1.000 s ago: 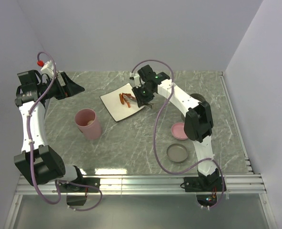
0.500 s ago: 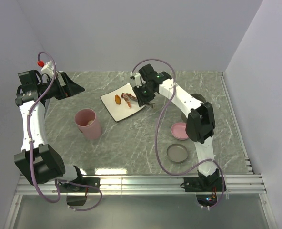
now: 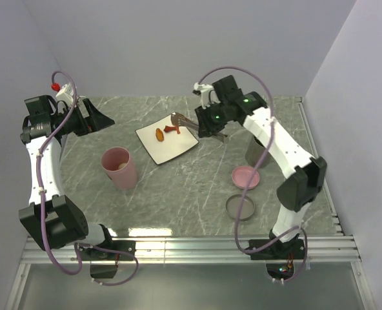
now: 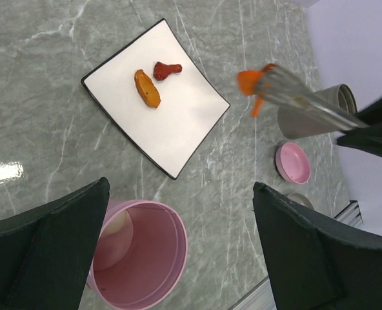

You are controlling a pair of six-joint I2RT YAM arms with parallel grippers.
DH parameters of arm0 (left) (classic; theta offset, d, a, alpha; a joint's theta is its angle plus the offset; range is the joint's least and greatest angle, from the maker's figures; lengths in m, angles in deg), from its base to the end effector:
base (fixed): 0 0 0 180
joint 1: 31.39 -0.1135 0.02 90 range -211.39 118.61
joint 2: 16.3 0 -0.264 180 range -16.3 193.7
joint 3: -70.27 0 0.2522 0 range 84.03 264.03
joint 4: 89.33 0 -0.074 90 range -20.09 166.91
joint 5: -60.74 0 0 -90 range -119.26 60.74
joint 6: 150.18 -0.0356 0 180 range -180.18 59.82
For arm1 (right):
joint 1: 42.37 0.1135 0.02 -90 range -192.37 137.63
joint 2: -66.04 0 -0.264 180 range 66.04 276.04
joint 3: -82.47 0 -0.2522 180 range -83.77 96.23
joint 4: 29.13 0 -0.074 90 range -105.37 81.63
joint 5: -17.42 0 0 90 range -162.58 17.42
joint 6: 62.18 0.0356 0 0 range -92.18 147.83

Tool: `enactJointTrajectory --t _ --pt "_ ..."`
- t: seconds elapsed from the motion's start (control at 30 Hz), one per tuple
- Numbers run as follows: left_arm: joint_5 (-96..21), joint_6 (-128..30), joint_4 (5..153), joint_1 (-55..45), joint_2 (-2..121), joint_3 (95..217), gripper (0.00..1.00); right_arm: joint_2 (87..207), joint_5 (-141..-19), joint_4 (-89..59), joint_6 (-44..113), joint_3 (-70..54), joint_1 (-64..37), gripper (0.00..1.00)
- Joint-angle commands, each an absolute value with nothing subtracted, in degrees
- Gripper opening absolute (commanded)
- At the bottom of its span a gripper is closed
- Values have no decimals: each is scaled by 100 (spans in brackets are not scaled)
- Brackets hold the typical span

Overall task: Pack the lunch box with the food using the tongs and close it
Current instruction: Place the fake food in the packing box.

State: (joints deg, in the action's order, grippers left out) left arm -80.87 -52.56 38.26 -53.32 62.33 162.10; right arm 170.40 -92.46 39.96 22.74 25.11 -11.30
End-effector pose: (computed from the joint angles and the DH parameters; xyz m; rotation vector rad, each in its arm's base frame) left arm 0.2775 0.0817 0.3692 -0.0670 2.0789 -0.8527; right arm 0.3303 0.2131 0.3651 -0.9170 2.3109 0.6224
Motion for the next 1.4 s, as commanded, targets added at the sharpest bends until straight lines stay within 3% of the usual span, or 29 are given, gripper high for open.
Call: enactJointTrajectory --t 0.0,0.53,0.97,1.37 --pt "-7997 -5473 3754 -5345 6061 16472 99 16168 -9552 4096 2062 2346 -1397 11" --pt "-8418 -4823 4061 -5336 6227 16683 99 13180 -9685 4387 1298 264 -3920 13" --pt "-8550 -4673 4237 -5336 6122 16551 100 13099 -9192 4932 559 52 -5308 13" --pt "-8515 -4743 4114 -5336 6218 16683 99 13372 -9306 4493 445 -545 -5564 13"
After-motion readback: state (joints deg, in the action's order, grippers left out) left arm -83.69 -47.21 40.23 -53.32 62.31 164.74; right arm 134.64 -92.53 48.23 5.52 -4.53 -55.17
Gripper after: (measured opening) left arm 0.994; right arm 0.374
